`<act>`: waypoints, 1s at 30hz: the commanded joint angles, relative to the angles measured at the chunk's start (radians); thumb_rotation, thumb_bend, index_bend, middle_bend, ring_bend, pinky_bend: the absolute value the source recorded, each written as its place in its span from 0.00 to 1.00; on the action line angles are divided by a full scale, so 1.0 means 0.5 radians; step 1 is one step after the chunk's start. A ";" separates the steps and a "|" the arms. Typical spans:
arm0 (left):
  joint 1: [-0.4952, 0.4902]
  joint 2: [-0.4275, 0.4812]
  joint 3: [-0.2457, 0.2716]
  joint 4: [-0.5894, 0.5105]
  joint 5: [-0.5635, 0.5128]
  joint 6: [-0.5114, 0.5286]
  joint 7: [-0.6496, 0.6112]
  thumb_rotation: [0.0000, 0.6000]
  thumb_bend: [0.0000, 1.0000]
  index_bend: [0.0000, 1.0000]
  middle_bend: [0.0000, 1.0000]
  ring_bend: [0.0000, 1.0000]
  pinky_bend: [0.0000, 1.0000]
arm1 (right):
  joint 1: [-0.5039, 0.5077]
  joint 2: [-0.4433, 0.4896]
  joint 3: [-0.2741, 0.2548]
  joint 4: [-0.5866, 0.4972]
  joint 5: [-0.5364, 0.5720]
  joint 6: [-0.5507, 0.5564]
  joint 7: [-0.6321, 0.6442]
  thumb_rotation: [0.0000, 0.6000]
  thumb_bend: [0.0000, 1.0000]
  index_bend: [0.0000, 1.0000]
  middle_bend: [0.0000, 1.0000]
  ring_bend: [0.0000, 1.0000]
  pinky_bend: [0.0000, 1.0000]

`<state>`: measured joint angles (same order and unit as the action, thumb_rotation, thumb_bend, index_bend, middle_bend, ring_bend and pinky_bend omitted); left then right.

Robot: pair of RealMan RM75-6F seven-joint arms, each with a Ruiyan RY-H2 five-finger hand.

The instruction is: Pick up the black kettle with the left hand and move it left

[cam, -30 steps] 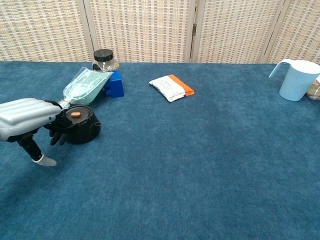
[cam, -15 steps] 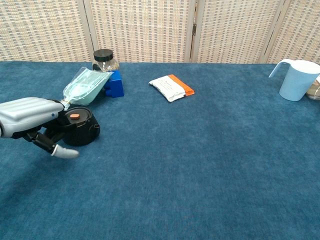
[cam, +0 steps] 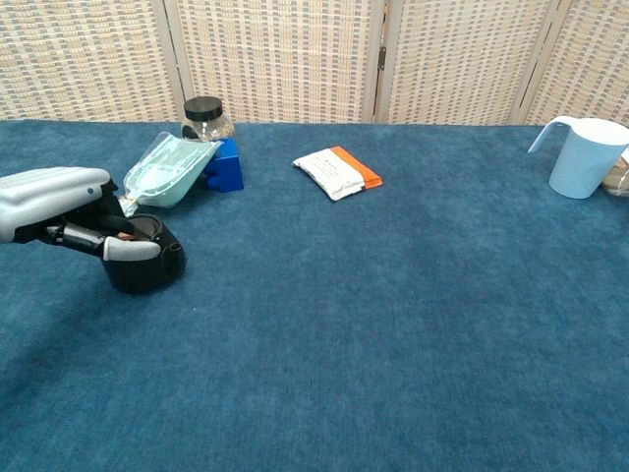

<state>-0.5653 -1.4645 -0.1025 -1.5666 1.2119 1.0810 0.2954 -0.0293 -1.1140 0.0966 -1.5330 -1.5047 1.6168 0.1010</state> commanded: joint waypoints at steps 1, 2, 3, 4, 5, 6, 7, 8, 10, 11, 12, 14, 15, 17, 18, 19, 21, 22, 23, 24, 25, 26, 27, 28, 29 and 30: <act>0.059 -0.040 -0.036 0.035 0.072 0.136 -0.125 0.48 0.08 0.96 1.00 0.82 0.06 | 0.004 -0.002 0.000 0.003 -0.001 -0.007 0.003 1.00 0.15 0.22 0.25 0.12 0.16; 0.070 -0.042 -0.040 0.040 0.083 0.161 -0.148 0.52 0.08 0.97 1.00 0.82 0.06 | 0.005 -0.003 -0.001 0.005 -0.001 -0.010 0.005 1.00 0.15 0.22 0.25 0.12 0.16; 0.080 -0.042 -0.044 0.042 0.090 0.181 -0.165 0.55 0.08 0.97 1.00 0.83 0.06 | 0.006 -0.005 -0.002 0.007 -0.001 -0.012 0.007 1.00 0.15 0.22 0.25 0.12 0.16; 0.093 -0.038 -0.048 0.041 0.093 0.200 -0.179 0.57 0.08 0.98 1.00 0.83 0.06 | 0.006 -0.007 -0.003 0.010 -0.002 -0.013 0.010 1.00 0.15 0.22 0.25 0.12 0.16; 0.101 -0.032 -0.051 0.036 0.095 0.213 -0.187 0.57 0.08 0.98 1.00 0.84 0.06 | 0.006 -0.008 -0.004 0.011 -0.002 -0.012 0.012 1.00 0.15 0.22 0.25 0.12 0.16; 0.111 -0.026 -0.054 0.031 0.094 0.228 -0.193 0.58 0.08 0.98 1.00 0.84 0.06 | 0.005 -0.010 -0.005 0.012 -0.004 -0.011 0.013 1.00 0.15 0.22 0.24 0.12 0.16; 0.124 -0.018 -0.059 0.022 0.093 0.247 -0.201 0.57 0.08 0.99 1.00 0.84 0.06 | 0.004 -0.012 -0.006 0.014 -0.006 -0.008 0.015 1.00 0.15 0.22 0.24 0.12 0.16; 0.132 -0.011 -0.061 0.013 0.092 0.258 -0.206 0.57 0.08 0.99 1.00 0.85 0.06 | 0.004 -0.014 -0.006 0.016 -0.009 -0.005 0.016 1.00 0.15 0.22 0.24 0.12 0.16; 0.150 0.009 -0.068 -0.007 0.084 0.278 -0.213 0.56 0.08 1.00 1.00 0.85 0.07 | 0.003 -0.016 -0.009 0.017 -0.015 -0.002 0.018 1.00 0.15 0.22 0.24 0.12 0.16; 0.162 0.021 -0.073 -0.021 0.083 0.297 -0.218 0.55 0.08 1.00 1.00 0.86 0.07 | 0.003 -0.017 -0.010 0.017 -0.020 0.001 0.019 1.00 0.15 0.22 0.24 0.12 0.16; 0.173 0.031 -0.079 -0.032 0.081 0.314 -0.221 0.55 0.08 1.00 1.00 0.86 0.08 | 0.003 -0.017 -0.011 0.016 -0.023 0.003 0.018 1.00 0.15 0.22 0.24 0.12 0.16; 0.191 0.047 -0.087 -0.054 0.075 0.342 -0.219 0.54 0.08 1.00 1.00 0.86 0.11 | 0.004 -0.015 -0.012 0.014 -0.028 0.005 0.018 1.00 0.15 0.22 0.24 0.12 0.16; 0.203 0.058 -0.096 -0.068 0.069 0.361 -0.219 0.53 0.08 1.00 1.00 0.87 0.12 | 0.005 -0.014 -0.013 0.012 -0.030 0.004 0.018 1.00 0.15 0.22 0.24 0.12 0.16; 0.218 0.071 -0.110 -0.087 0.063 0.389 -0.218 0.53 0.12 1.00 1.00 0.87 0.15 | 0.007 -0.015 -0.013 0.010 -0.034 0.003 0.016 1.00 0.15 0.22 0.24 0.12 0.16; 0.223 0.076 -0.114 -0.092 0.063 0.396 -0.220 0.53 0.15 1.00 1.00 0.87 0.16 | 0.008 -0.014 -0.013 0.009 -0.036 0.003 0.014 1.00 0.15 0.22 0.24 0.12 0.16; 0.229 0.083 -0.122 -0.097 0.060 0.407 -0.222 0.53 0.18 1.00 1.00 0.87 0.17 | 0.011 -0.015 -0.013 0.008 -0.038 0.002 0.012 1.00 0.15 0.22 0.24 0.12 0.16; 0.235 0.087 -0.132 -0.102 0.056 0.419 -0.220 0.54 0.23 1.00 1.00 0.87 0.18 | 0.015 -0.015 -0.013 0.006 -0.039 -0.003 0.008 1.00 0.15 0.22 0.24 0.12 0.16; 0.238 0.091 -0.139 -0.104 0.052 0.423 -0.219 0.56 0.24 1.00 1.00 0.87 0.19 | 0.017 -0.016 -0.013 0.004 -0.040 -0.006 0.005 1.00 0.15 0.22 0.24 0.12 0.16; 0.240 0.092 -0.143 -0.105 0.052 0.428 -0.220 0.58 0.25 1.00 1.00 0.87 0.19 | 0.019 -0.016 -0.012 0.004 -0.039 -0.008 0.004 1.00 0.15 0.22 0.24 0.12 0.16; 0.241 0.094 -0.144 -0.106 0.053 0.428 -0.221 0.60 0.26 1.00 1.00 0.87 0.19 | 0.020 -0.017 -0.012 0.004 -0.039 -0.011 0.002 1.00 0.15 0.22 0.24 0.12 0.16; 0.242 0.100 -0.145 -0.109 0.052 0.425 -0.222 0.61 0.26 1.00 1.00 0.87 0.20 | 0.022 -0.017 -0.012 0.004 -0.038 -0.013 0.001 1.00 0.15 0.22 0.24 0.12 0.16; 0.242 0.104 -0.147 -0.110 0.054 0.422 -0.224 0.61 0.27 1.00 1.00 0.87 0.20 | 0.024 -0.018 -0.011 0.004 -0.037 -0.016 0.000 1.00 0.15 0.22 0.24 0.12 0.16; 0.242 0.106 -0.148 -0.108 0.058 0.421 -0.226 0.63 0.28 1.00 1.00 0.87 0.21 | 0.025 -0.018 -0.011 0.004 -0.036 -0.018 -0.001 1.00 0.15 0.22 0.24 0.12 0.16; 0.242 0.110 -0.146 -0.105 0.066 0.420 -0.224 0.65 0.28 1.00 1.00 0.87 0.22 | 0.027 -0.018 -0.010 0.005 -0.034 -0.020 -0.001 1.00 0.15 0.22 0.24 0.12 0.16; 0.243 0.112 -0.146 -0.104 0.073 0.422 -0.223 0.68 0.29 1.00 1.00 0.87 0.23 | 0.028 -0.018 -0.010 0.005 -0.034 -0.021 -0.001 1.00 0.15 0.22 0.24 0.12 0.16; 0.243 0.114 -0.145 -0.103 0.080 0.424 -0.225 0.73 0.29 1.00 1.00 0.87 0.23 | 0.028 -0.018 -0.010 0.005 -0.033 -0.021 -0.001 1.00 0.15 0.22 0.24 0.12 0.16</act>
<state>-0.4440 -1.4087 -0.1755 -1.6187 1.2501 1.2922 0.1831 -0.0154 -1.1231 0.0917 -1.5305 -1.5213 1.6062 0.1005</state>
